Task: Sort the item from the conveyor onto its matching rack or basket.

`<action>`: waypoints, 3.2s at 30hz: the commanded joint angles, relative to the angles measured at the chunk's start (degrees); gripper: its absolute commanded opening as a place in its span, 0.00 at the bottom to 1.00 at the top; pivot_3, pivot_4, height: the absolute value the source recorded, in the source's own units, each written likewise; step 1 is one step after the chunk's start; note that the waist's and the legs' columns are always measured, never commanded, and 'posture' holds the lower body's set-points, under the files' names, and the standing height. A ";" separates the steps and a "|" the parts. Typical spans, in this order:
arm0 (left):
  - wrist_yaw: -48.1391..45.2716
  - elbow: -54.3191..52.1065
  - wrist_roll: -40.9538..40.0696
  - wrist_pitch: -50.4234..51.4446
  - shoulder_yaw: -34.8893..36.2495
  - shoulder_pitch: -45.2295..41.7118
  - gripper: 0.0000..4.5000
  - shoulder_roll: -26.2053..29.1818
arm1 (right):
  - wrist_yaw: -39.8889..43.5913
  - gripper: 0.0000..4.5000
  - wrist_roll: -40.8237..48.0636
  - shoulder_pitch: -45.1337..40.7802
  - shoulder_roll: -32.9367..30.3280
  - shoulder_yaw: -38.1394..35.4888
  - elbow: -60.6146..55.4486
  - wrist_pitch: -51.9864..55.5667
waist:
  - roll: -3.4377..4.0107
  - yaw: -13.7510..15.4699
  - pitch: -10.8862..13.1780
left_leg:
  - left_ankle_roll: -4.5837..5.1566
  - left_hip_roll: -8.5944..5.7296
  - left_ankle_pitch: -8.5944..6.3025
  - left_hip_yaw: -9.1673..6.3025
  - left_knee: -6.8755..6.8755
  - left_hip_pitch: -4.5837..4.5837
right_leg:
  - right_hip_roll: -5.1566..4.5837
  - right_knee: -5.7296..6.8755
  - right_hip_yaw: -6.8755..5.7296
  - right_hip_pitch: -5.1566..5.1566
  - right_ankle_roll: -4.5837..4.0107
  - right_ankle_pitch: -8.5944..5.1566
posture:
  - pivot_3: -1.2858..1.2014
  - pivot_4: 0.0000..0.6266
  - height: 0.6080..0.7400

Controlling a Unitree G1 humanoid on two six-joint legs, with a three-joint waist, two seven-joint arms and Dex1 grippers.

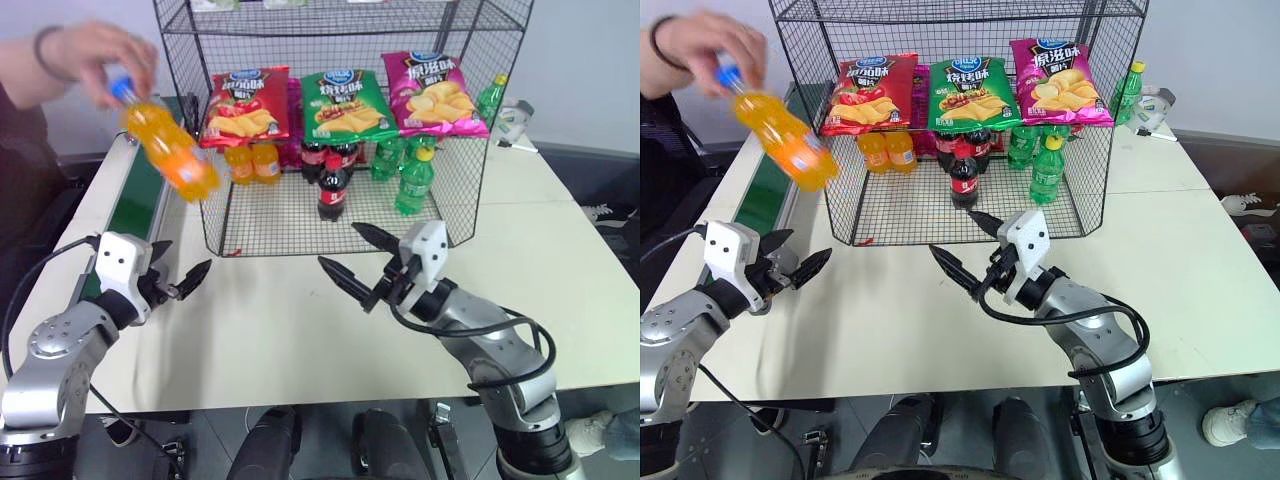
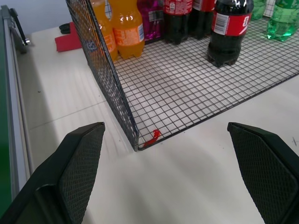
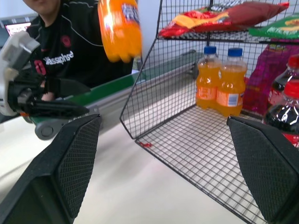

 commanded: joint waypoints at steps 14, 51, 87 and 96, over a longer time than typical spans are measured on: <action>0.74 -1.05 -2.84 0.25 5.21 -0.85 0.98 -0.09 | -3.65 1.00 3.05 -5.42 0.66 -0.21 -4.38 4.40 | 0.00 -0.04 0.00 | 0.00 0.00 0.00 0.01 -0.02 0.00 | 0.00 0.00 0.00 -0.02 0.00 0.00 | 0.52 0.24 1.00; 13.94 7.84 1.40 -7.02 13.10 -3.02 0.98 -5.72 | -0.51 1.00 0.22 -5.39 -2.98 0.55 -3.79 1.82 | -0.01 0.02 -0.01 | 0.00 -0.01 0.00 0.02 -0.01 0.00 | 0.00 -0.02 0.00 -0.01 0.02 0.01 | 0.52 0.24 1.00; 19.59 17.60 5.03 -16.50 15.46 -6.64 0.98 -7.03 | 4.61 1.00 -2.19 -0.58 -2.58 1.08 0.94 -6.45 | -0.03 0.00 -0.02 | 0.00 0.00 0.00 0.02 0.00 0.00 | 0.00 -0.01 -0.01 0.00 0.18 0.11 | 0.52 0.24 1.00; 19.14 17.26 4.35 -18.08 15.72 -5.78 0.69 -7.24 | 5.02 1.00 -1.06 -0.17 -2.96 -0.05 0.08 -5.56 | -0.04 0.05 -0.03 | 0.00 0.00 0.00 0.02 0.01 0.00 | 0.00 -0.01 -0.01 0.00 0.19 0.11 | 0.52 0.24 1.00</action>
